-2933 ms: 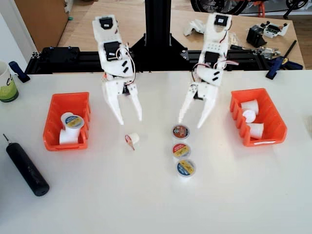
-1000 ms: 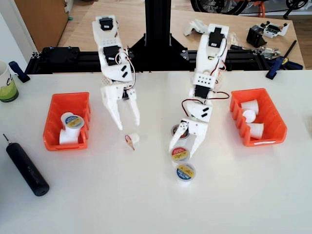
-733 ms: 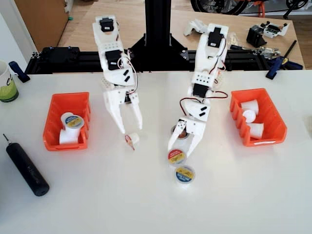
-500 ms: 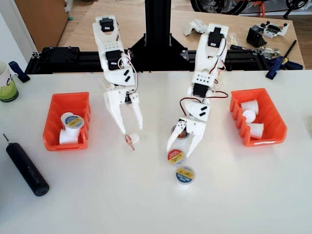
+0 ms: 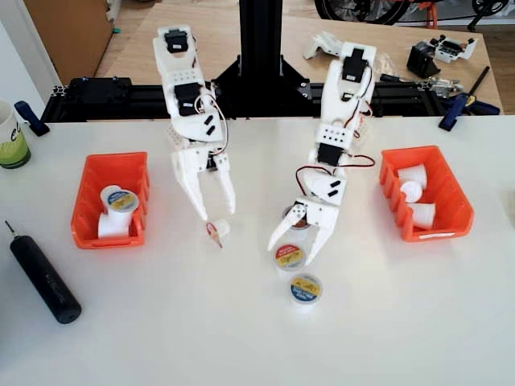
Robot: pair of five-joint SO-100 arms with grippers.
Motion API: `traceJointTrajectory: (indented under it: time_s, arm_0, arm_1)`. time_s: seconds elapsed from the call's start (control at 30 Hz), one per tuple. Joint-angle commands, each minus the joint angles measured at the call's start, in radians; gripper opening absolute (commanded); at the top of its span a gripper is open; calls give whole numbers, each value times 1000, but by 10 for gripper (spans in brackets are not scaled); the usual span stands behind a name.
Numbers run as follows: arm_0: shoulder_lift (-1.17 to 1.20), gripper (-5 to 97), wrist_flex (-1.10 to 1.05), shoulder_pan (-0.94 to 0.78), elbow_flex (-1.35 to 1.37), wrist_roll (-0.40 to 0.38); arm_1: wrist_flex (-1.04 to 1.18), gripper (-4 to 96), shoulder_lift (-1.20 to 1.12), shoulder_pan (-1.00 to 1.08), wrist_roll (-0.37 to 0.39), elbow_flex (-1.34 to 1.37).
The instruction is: Sort the coffee pods, blue into left, red into right
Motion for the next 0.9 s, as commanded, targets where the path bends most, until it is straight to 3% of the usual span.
traceJointTrajectory:
  time_s: [0.0,0.87]
  arm_0:
    - [9,192,-11,9,-49,-8]
    - [11,185,-6,12,-46,-5]
  arm_1:
    - [-21,309,5,8,-5,-46]
    - [-77,263,-78,15,-5,-101]
